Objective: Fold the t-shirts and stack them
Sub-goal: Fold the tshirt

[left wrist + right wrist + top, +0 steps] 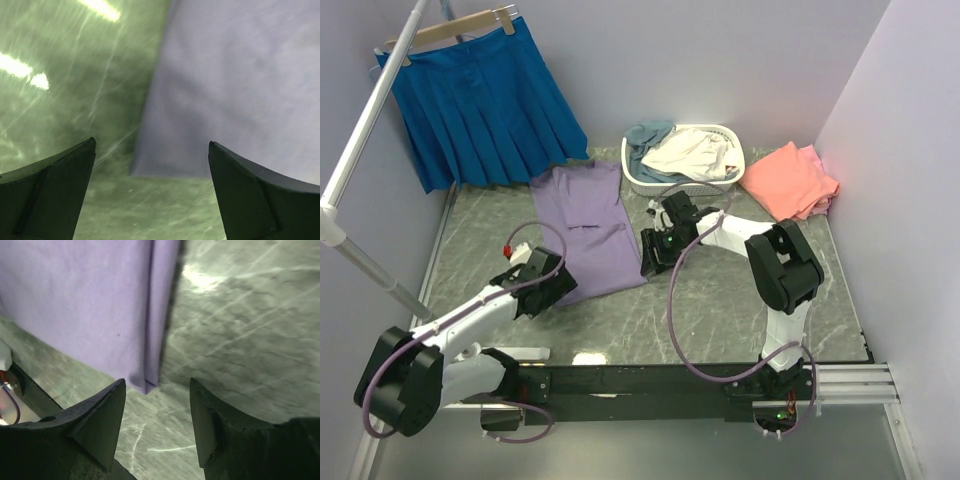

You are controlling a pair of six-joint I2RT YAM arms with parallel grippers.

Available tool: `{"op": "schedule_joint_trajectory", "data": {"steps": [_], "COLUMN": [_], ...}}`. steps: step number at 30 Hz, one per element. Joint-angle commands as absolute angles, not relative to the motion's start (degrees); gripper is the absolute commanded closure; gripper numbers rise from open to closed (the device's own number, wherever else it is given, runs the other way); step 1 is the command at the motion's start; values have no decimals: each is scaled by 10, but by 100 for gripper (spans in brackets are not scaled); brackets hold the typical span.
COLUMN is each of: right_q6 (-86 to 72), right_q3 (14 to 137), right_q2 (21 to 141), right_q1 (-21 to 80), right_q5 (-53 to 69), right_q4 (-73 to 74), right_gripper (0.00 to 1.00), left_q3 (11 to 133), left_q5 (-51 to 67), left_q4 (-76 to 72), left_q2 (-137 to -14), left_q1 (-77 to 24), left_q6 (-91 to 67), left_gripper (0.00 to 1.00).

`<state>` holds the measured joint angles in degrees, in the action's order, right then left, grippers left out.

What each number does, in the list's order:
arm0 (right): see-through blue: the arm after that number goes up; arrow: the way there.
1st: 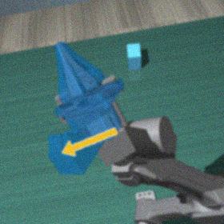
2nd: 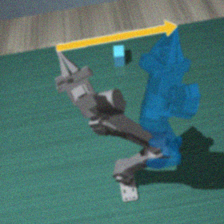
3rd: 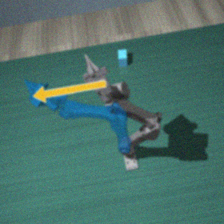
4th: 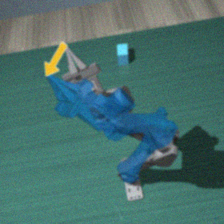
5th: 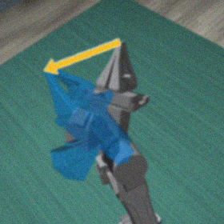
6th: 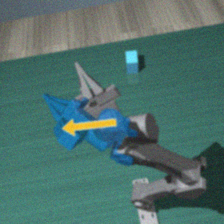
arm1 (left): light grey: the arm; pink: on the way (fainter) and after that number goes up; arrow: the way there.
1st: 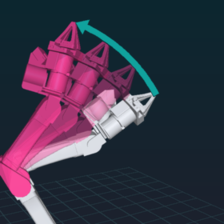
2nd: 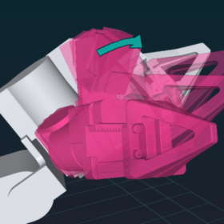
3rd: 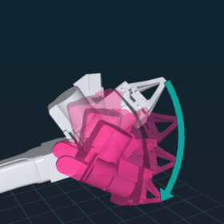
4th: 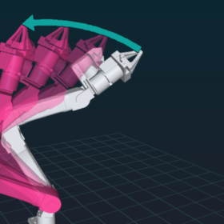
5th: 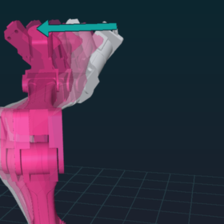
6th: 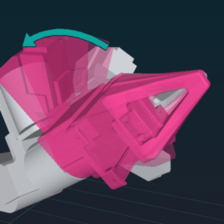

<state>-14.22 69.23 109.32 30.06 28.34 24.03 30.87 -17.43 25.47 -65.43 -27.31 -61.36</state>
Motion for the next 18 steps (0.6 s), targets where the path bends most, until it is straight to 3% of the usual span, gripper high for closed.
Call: {"op": "schedule_joint_trajectory", "data": {"steps": [1,4,13,18], "right_q6": [-153,-157,-166,-180], "right_q3": [684,684,697,700], "right_q2": [1070,1074,1108,1132], "right_q1": [311,314,323,324], "right_q5": [311,314,332,353], "right_q4": [213,208,203,186], "right_gripper": [39,39,40,44], "left_q3": [266,247,189,165], "left_q5": [-149,-146,-119,-103], "left_q4": [219,188,100,71], "left_q2": [-624,-623,-647,-653], "left_q1": [-276,-276,-276,-276], "left_q6": [-647,-645,-650,-655], "left_gripper": [1,2,21,40]}}
